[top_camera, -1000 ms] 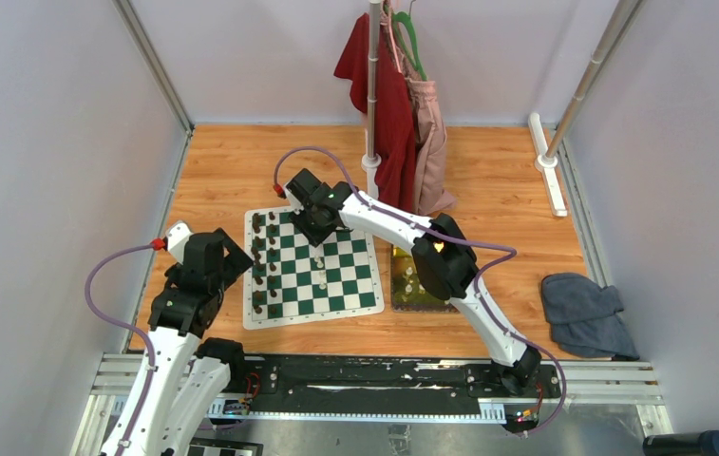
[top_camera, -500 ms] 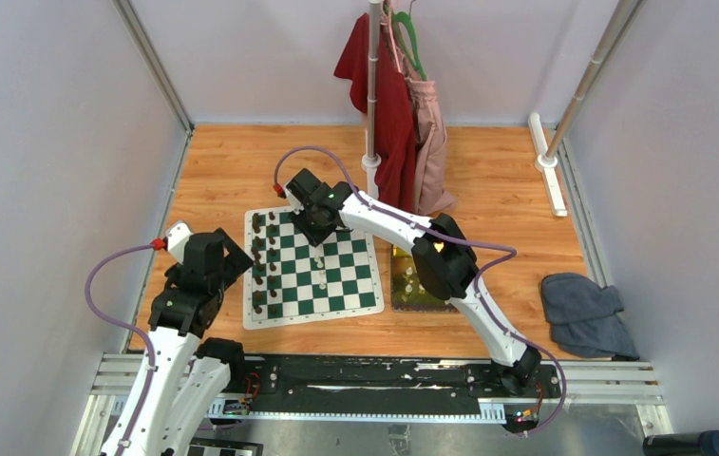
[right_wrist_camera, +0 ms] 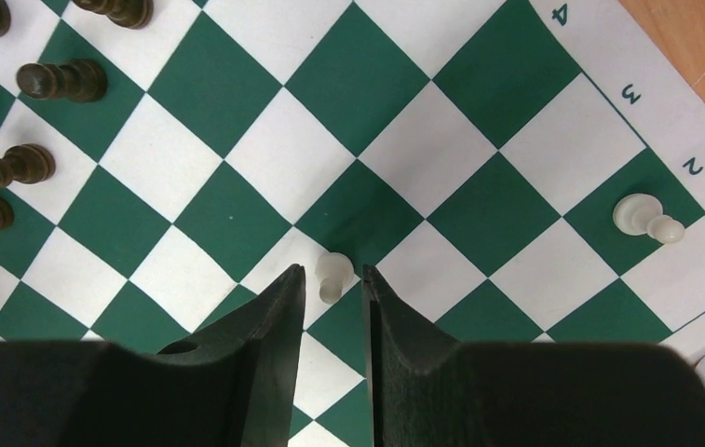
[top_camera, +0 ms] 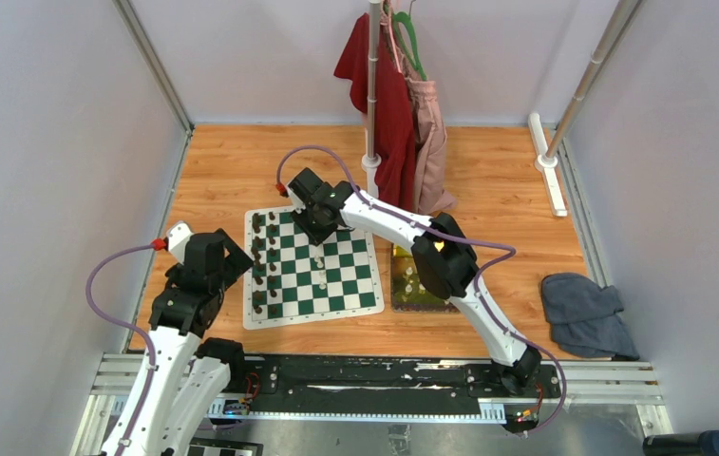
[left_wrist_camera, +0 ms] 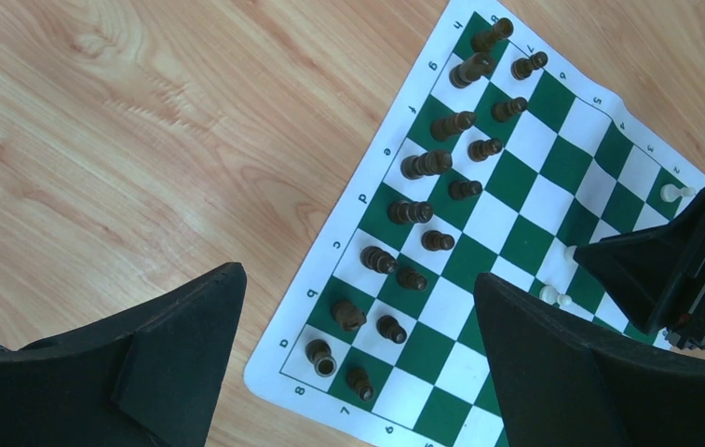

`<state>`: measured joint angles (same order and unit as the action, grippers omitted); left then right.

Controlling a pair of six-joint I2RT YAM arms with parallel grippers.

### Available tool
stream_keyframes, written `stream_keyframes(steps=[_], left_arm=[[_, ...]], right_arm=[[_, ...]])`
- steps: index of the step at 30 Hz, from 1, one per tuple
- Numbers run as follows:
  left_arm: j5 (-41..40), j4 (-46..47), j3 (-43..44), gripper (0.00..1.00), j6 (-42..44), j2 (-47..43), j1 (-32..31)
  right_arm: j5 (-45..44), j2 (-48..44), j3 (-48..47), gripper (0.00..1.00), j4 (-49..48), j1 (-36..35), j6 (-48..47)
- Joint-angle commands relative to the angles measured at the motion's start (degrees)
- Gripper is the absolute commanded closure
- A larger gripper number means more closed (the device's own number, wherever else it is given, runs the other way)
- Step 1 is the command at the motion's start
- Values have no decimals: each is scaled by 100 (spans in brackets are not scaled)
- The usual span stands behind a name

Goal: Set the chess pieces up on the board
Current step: Pick up the chess piece from the chessboard.

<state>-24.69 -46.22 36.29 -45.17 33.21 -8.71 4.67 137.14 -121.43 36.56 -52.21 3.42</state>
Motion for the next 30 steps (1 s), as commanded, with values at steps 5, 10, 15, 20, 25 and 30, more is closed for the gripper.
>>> stream_keyframes(steps=[5, 10, 15, 20, 25, 30], left_arm=[[-109, 170, -69, 0, 102, 91, 27], [-115, 205, -70, 0, 129, 120, 27], [-104, 214, -84, 0, 131, 118, 27], [-86, 213, -85, 0, 131, 109, 27], [-80, 211, -78, 0, 114, 90, 27], [-36, 227, -63, 0, 80, 85, 27]], right_arm=[[96, 215, 127, 67, -8, 88, 106], [102, 211, 159, 71, -14, 88, 128], [100, 205, 187, 79, -19, 85, 146], [49, 151, 232, 89, -18, 86, 148], [-102, 11, 251, 94, -10, 87, 102], [-290, -162, 232, 98, 23, 150, 78]])
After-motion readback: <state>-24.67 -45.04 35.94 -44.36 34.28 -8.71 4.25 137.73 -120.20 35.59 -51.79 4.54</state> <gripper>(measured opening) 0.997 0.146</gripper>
